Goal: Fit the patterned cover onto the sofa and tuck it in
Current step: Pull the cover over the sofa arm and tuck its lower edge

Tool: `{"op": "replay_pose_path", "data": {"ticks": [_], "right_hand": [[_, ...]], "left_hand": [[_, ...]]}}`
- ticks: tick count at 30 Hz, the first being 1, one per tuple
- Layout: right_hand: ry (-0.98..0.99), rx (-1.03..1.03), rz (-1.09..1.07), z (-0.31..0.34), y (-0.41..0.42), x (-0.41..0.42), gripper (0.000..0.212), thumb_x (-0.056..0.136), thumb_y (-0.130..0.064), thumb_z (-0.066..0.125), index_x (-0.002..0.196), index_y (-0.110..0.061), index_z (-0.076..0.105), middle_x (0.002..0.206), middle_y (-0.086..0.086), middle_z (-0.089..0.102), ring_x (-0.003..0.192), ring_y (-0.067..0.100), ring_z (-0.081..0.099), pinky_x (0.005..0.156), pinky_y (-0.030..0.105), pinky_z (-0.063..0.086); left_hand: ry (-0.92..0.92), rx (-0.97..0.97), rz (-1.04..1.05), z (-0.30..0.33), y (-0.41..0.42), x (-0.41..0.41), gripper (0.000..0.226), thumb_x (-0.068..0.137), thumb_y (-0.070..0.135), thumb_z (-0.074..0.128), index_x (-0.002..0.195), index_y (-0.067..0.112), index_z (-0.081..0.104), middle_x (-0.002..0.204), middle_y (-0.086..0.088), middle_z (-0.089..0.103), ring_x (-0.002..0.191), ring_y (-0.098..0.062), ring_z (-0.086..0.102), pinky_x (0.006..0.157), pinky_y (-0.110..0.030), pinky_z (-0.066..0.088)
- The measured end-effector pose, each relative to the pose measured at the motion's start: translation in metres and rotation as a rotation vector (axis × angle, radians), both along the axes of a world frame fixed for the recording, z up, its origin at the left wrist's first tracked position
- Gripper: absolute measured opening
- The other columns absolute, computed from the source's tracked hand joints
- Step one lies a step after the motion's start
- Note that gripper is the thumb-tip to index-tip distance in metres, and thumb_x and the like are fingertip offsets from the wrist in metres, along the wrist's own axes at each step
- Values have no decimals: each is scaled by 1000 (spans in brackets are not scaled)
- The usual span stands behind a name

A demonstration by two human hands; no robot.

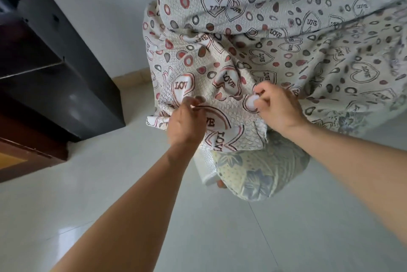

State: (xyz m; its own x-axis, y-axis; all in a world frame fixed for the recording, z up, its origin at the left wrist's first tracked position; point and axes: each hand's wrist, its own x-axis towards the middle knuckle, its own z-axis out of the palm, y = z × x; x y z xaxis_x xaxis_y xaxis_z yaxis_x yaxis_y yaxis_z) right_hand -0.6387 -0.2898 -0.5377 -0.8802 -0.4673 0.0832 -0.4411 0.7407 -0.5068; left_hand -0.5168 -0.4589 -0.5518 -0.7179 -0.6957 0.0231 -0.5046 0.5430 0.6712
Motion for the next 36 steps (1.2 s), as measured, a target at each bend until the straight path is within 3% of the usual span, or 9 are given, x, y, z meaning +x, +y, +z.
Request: {"op": "replay_pose_path", "data": {"ticks": [4,7,10,12,15,18,24,29,36], "right_hand": [[-421,122,272,-17,13,19,62,70,-49,78,118,-21,50,131,2,47,123,22,47,100,40,41],[-169,360,352,-26,16,28,58,74,-47,76,125,-23,59,145,-2,38,132,19,35,104,36,36],[203,322,447,-30,12,34,17,87,-22,64,100,-14,71,109,0,53,106,21,42,83,34,38],[200,231,482,-31,19,35,12,90,-17,61,91,-12,72,89,-1,54,89,19,48,69,32,42],[133,103,515,-22,36,32,33,92,-16,59,60,-24,51,67,-10,44,64,16,48,53,27,31],[134,60,530,-4,45,44,50,92,-15,58,55,-28,27,57,-13,35,49,5,39,48,23,25],[-328,-32,420,12,70,62,43,102,-25,40,60,-20,34,56,-9,34,56,16,37,45,27,30],[-321,505,431,-6,96,77,59,87,-72,29,68,-22,54,74,1,59,69,20,57,65,28,44],[-537,706,604,-17,92,106,55,86,-69,34,81,-17,52,72,3,53,75,22,54,63,29,39]], "left_hand": [[16,164,-387,-30,26,28,52,67,42,82,101,16,53,105,3,55,97,-18,55,81,-34,48],[-62,-62,-443,-54,33,35,47,67,32,83,106,12,64,115,-4,51,104,-24,47,87,-36,46],[-19,-203,-388,-42,41,30,17,84,25,69,89,9,66,98,-6,56,90,-26,47,76,-35,40],[4,-232,-392,-36,46,30,11,89,17,63,83,7,64,91,-7,58,85,-28,51,75,-34,39],[52,-171,-395,-32,54,44,5,89,14,62,88,8,61,93,-6,56,86,-25,53,76,-35,43],[26,-182,-384,-31,67,52,36,78,21,75,109,14,60,102,-3,55,93,-22,52,75,-33,46],[73,-260,-423,-17,97,53,12,88,22,61,94,13,65,89,-4,66,81,-31,59,66,-28,40],[-204,-193,-549,-21,113,76,25,92,37,46,106,24,62,95,-5,70,88,-34,64,74,-41,52],[-515,-138,-620,-21,125,106,24,95,34,51,115,41,62,107,4,68,100,-23,61,89,-29,45]]}}
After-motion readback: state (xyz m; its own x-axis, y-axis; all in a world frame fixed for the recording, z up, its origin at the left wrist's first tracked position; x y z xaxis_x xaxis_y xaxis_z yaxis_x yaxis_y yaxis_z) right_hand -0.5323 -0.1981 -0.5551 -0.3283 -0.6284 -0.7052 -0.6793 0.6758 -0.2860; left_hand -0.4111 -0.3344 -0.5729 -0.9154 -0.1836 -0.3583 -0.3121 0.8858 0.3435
